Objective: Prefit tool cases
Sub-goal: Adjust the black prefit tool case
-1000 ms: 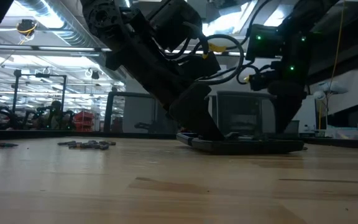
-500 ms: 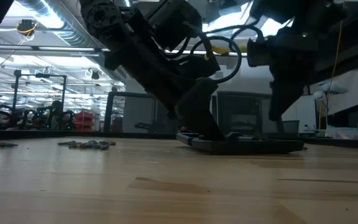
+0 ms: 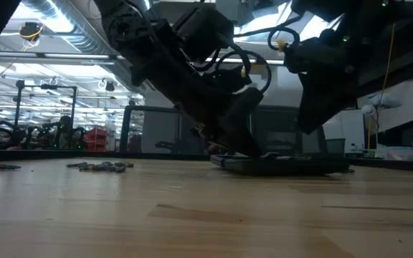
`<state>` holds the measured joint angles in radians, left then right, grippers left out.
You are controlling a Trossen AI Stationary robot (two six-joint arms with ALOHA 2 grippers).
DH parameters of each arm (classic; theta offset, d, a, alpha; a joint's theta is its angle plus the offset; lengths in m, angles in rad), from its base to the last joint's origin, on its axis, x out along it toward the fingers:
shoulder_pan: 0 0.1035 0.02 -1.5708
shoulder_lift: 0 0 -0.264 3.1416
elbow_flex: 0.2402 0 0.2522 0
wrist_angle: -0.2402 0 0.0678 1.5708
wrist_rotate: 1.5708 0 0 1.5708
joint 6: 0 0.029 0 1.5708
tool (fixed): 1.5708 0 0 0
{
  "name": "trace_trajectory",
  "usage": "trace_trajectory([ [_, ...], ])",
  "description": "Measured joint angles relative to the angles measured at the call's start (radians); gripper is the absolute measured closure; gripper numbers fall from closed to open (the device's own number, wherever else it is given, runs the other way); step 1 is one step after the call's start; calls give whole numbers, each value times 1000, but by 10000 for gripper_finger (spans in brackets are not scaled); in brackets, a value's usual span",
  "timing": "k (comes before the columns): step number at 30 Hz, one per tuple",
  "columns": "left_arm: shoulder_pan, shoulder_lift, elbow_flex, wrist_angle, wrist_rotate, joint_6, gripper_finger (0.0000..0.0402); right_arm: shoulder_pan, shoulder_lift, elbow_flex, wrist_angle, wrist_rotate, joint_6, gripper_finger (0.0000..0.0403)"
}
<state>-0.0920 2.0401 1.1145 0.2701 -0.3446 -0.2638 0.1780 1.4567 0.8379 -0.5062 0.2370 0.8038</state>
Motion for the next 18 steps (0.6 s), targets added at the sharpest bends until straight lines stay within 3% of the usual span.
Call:
trace_trajectory([
  [6,-13,-57,2,-55,1,210,401,0,0,2,21,-46,3,236],
  [10,-13,-137,3,-248,-1,368,401,-1,1,2,13,-44,2,236],
  [13,-13,-176,3,-426,-32,367,401,-1,1,2,7,-38,0,236],
  [18,-11,-133,3,-487,-2,318,401,-1,1,2,-2,-36,0,236],
])
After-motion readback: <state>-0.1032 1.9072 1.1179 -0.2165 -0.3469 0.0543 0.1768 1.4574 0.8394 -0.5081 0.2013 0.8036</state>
